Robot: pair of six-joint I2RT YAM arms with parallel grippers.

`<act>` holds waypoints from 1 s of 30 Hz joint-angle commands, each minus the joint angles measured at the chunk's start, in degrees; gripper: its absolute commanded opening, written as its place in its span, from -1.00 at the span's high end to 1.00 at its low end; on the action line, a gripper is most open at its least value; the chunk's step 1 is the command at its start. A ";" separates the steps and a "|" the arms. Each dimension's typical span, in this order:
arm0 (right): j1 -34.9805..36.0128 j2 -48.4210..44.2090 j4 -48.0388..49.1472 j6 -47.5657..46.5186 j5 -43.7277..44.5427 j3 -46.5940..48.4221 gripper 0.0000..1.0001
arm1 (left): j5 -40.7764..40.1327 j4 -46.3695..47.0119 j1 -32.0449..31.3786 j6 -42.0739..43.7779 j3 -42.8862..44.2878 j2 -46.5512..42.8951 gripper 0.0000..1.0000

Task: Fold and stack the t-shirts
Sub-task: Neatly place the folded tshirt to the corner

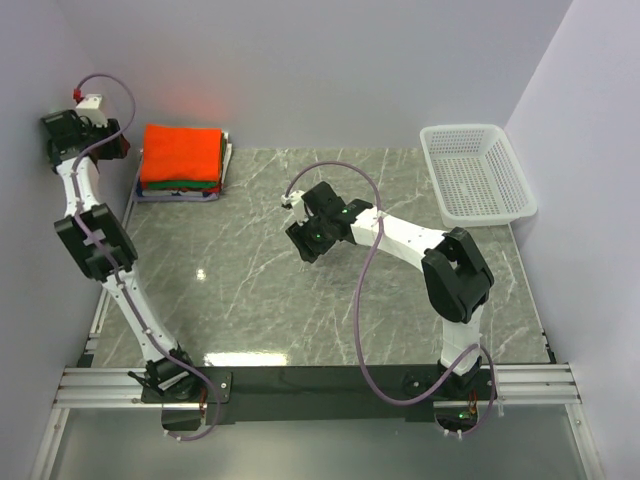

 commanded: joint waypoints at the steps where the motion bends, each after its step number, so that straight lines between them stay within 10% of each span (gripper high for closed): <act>1: -0.64 -3.69 0.01 -0.37 0.40 1.27 -0.24 | 6.38 -1.08 -0.59 -2.79 -6.94 -13.20 -0.16; 11: -2.22 -5.45 0.02 -0.81 0.13 -0.93 -0.24 | 7.38 -3.98 -1.64 -8.95 -19.89 -17.89 -0.03; 30: -3.63 -4.58 -0.60 -0.90 -0.30 -0.93 -0.24 | -6.52 2.22 -2.43 -10.71 -14.52 -13.03 0.12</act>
